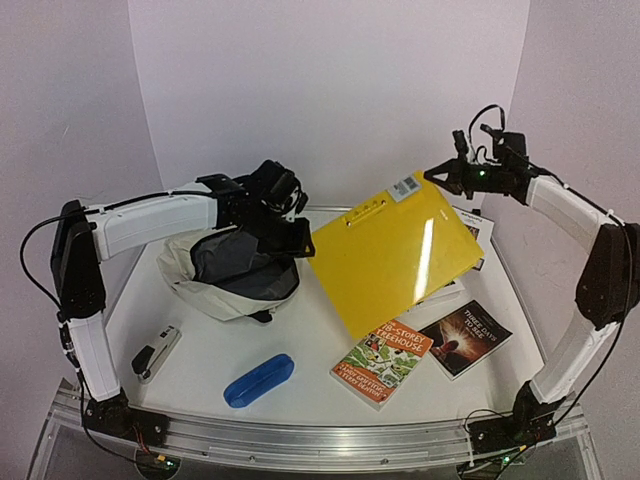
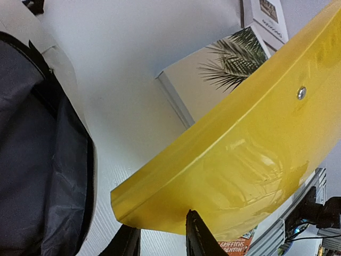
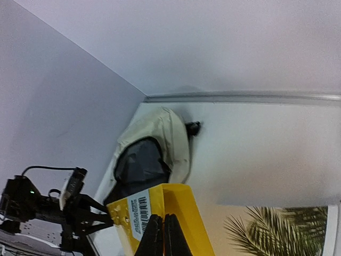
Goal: Pack the student bag
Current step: Adjust the files at the center of the board, then pick up the files from the center of the board.
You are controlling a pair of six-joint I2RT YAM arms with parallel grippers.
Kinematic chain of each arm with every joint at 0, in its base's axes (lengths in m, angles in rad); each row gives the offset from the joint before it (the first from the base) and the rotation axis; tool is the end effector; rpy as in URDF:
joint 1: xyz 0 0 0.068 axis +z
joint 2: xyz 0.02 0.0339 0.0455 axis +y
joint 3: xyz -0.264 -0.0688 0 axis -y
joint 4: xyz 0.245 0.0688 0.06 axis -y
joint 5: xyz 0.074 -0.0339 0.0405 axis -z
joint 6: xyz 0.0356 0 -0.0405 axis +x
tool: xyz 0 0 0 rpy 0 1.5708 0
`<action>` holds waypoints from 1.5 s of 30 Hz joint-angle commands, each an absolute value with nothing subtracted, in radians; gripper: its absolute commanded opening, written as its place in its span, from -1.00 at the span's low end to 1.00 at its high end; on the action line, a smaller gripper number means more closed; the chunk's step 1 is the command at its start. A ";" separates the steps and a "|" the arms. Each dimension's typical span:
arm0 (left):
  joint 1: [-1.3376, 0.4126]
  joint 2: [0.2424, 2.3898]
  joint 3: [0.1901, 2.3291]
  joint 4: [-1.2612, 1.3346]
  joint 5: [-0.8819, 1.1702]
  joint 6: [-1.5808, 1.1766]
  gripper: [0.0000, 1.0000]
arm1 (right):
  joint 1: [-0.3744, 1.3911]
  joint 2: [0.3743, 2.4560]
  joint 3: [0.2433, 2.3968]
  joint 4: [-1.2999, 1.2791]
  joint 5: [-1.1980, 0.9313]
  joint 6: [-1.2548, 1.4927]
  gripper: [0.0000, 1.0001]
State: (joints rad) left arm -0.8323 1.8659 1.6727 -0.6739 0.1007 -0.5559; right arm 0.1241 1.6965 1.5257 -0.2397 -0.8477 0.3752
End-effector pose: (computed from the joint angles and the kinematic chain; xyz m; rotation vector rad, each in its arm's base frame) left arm 0.2798 -0.3127 0.2945 0.4017 2.5424 -0.7041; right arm 0.3878 0.0753 0.3540 -0.3244 1.9856 1.1559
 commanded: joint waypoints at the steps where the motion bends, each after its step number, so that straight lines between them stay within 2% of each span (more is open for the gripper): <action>1: -0.827 1.913 1.677 -0.411 0.177 -0.609 -0.42 | 0.177 1.787 1.435 -0.438 -0.751 0.200 -1.00; 8: -0.742 2.035 1.668 -0.367 0.194 -0.659 -0.38 | 0.149 1.988 1.531 -0.437 -0.703 0.113 -1.00; 10: -0.729 2.041 1.672 -0.379 0.215 -0.655 -0.19 | 0.145 2.034 1.568 -0.449 -0.702 0.088 -0.91; 13: -0.718 2.029 1.650 -0.406 0.252 -0.662 0.28 | 0.131 2.058 1.585 -0.477 -0.697 0.061 -0.79; 15: -0.709 2.016 1.621 -0.423 0.273 -0.688 0.43 | 0.127 2.055 1.589 -0.506 -0.690 0.038 -0.50; 18: -0.706 1.978 1.548 -0.399 0.298 -0.731 0.53 | 0.124 2.035 1.587 -0.553 -0.711 0.010 0.00; 20: -0.704 1.955 1.502 -0.388 0.302 -0.758 0.54 | 0.124 2.017 1.571 -0.585 -0.737 -0.024 0.21; 23: -0.704 1.939 1.459 -0.389 0.300 -0.787 0.52 | 0.124 2.012 1.543 -0.609 -0.747 -0.039 0.39; 30: -0.704 1.995 1.430 -0.320 0.383 -0.827 0.47 | 0.124 2.077 1.533 -0.652 -0.726 -0.072 0.40; 38: -0.703 2.084 1.451 -0.217 0.433 -0.856 0.45 | 0.124 2.171 1.548 -0.653 -0.730 -0.081 0.18; 45: -0.702 2.098 1.505 -0.337 0.374 -0.874 0.48 | 0.124 2.192 1.552 -0.652 -0.705 -0.083 0.02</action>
